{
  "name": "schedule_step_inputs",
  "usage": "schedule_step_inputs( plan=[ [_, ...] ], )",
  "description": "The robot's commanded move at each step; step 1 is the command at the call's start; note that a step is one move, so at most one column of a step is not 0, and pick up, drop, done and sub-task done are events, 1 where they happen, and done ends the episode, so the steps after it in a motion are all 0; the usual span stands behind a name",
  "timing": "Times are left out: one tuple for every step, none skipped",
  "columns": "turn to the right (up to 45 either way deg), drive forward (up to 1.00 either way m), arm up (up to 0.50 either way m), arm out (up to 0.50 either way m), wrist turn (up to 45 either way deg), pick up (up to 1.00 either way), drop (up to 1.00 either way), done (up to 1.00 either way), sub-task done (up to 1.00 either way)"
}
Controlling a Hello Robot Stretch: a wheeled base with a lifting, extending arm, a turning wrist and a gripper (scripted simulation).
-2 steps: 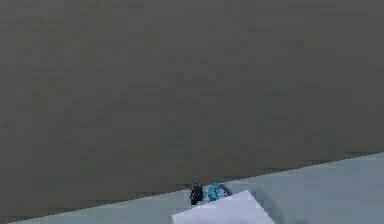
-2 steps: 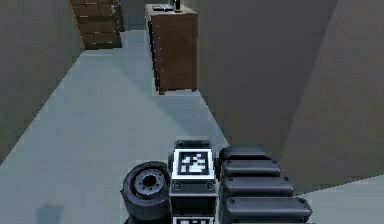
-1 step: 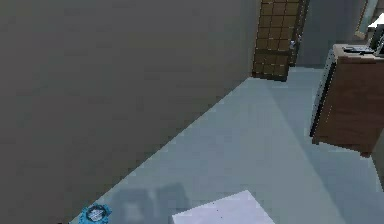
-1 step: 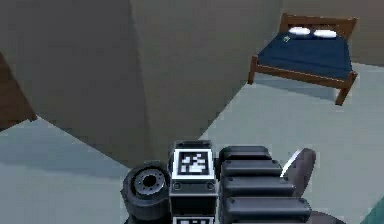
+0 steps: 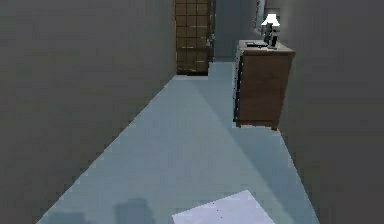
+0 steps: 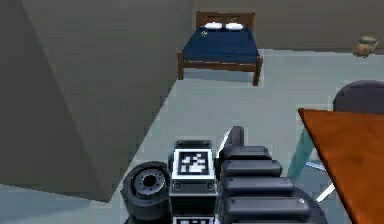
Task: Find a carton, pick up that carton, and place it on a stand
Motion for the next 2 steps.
schedule_step_inputs(
  plan=[
    [0.0,1.00,0.00,0.00,0.0,0.00,0.00,0.00,0.00],
    [0.0,1.00,0.00,0.00,0.0,0.00,0.00,0.00,0.00]
  ],
)
